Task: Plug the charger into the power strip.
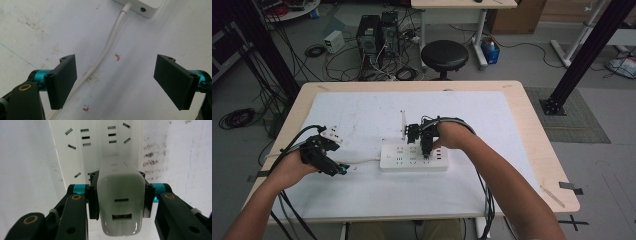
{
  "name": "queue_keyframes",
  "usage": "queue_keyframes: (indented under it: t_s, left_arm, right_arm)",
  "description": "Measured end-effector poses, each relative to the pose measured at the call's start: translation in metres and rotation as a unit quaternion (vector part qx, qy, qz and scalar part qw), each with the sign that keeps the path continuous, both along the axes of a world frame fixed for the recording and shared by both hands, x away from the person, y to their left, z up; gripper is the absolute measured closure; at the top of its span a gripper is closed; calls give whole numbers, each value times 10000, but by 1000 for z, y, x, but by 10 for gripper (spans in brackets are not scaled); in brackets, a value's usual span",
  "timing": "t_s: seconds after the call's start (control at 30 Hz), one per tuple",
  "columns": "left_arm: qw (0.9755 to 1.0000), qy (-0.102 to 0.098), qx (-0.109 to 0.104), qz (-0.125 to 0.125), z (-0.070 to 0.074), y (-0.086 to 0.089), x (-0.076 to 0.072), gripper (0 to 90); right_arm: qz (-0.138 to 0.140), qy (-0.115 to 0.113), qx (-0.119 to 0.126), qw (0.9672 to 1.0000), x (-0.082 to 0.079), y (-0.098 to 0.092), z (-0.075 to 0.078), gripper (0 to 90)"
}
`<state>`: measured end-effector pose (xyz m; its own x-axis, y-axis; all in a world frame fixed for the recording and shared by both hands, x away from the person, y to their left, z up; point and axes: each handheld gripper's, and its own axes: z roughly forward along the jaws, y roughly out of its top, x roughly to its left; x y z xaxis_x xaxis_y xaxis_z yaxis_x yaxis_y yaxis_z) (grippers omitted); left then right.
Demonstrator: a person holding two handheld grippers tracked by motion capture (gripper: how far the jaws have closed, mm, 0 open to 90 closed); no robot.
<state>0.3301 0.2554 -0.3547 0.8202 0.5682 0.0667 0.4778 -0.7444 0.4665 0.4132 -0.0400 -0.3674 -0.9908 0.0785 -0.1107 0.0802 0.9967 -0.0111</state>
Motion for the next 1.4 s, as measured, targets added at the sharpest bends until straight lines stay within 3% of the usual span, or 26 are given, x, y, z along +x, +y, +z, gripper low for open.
queue_keyframes:
  t_s: [0.17, 0.27, 0.5, 0.77, 0.87, 0.9, 1.03, 1.13, 1.33, 1.4]
  left_arm:
    - [10000, 8, -45, 48, -2, 0, 1, 187]
    - [10000, -1, -59, -13, -2, -3, 2, 187]
    - [10000, -7, -50, -38, -1, -5, 1, 187]
    - [9999, -3, -73, -90, -4, -8, -1, 187]
    - [9999, -24, -151, 3, -3, -6, -1, 187]
    - [9999, -16, -146, -7, -3, -5, -1, 187]
    - [10000, -4, -63, -67, -2, -2, -2, 187]
    - [9999, -7, -149, 44, -4, 2, -1, 187]
    - [9999, 31, -121, 35, -6, 4, 0, 187]
    - [9999, 33, -144, 59, -6, 4, 1, 187]
  right_arm:
    - [30, -39, 78, 10000, -1, -8, 6, 616]
    - [65, -125, -13, 9999, -4, -2, 7, 621]
    - [49, 18, -220, 9997, 0, 4, 7, 625]
    - [-103, -24, 66, 9999, -2, -7, 5, 623]
    - [203, -244, -296, 9991, -7, -1, 3, 623]
    - [216, -217, -372, 9988, -7, 2, 3, 622]
    - [219, -116, -327, 9992, -3, 8, 5, 616]
    - [242, -61, -300, 9992, -1, 7, 5, 615]
    - [307, 9, -425, 9986, 1, 14, 3, 618]
    - [361, -68, -545, 9978, -2, 17, 3, 621]
